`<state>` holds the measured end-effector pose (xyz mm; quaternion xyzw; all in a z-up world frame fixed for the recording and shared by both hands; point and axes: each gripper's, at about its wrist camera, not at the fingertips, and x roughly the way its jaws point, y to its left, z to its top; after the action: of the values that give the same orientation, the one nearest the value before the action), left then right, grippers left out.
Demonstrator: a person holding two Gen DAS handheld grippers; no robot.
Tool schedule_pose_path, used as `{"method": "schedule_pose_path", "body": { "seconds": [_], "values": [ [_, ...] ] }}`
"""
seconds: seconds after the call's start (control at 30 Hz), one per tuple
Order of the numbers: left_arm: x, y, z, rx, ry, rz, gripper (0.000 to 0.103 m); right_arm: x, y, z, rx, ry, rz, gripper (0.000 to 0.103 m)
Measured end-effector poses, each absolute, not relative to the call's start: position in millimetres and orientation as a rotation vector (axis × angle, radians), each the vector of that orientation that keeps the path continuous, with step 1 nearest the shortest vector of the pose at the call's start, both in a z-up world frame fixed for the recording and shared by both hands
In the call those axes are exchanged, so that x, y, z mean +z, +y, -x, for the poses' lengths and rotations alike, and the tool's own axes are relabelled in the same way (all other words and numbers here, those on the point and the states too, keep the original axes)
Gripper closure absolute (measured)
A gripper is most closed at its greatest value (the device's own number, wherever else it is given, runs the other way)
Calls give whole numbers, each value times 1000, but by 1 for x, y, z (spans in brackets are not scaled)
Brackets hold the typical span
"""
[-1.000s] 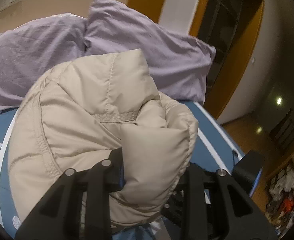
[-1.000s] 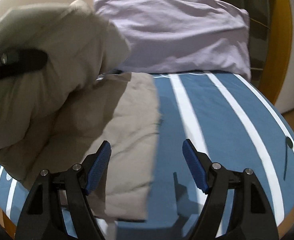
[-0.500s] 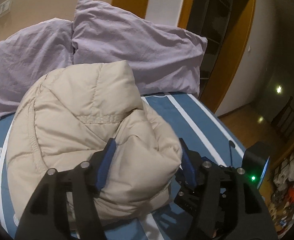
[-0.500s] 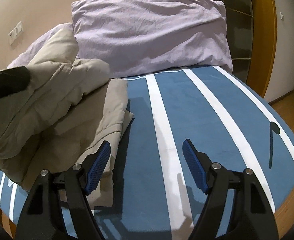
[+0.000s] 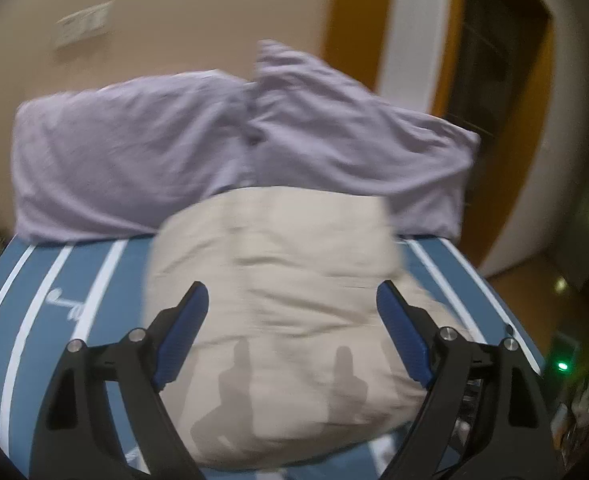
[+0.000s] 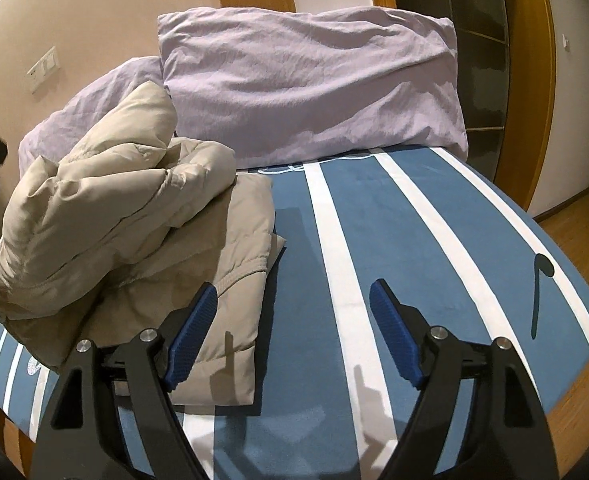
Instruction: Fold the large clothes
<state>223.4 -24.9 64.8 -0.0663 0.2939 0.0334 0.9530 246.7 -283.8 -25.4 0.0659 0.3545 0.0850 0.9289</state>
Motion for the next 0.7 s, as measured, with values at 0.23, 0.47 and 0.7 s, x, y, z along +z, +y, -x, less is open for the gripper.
{"method": "schedule_pose_path", "body": {
  "seconds": [0.23,0.47,0.7],
  "values": [
    [46,47,-234,208,646,242,17,-27,-282,-249,176,730,-133,23],
    [25,70,-250,234,684,292,17,-30,-288,-255,154,738,-134,23],
    [4,56,-262,197,688,287,17,-27,-305,-261,110,729,-147,23]
  ]
}}
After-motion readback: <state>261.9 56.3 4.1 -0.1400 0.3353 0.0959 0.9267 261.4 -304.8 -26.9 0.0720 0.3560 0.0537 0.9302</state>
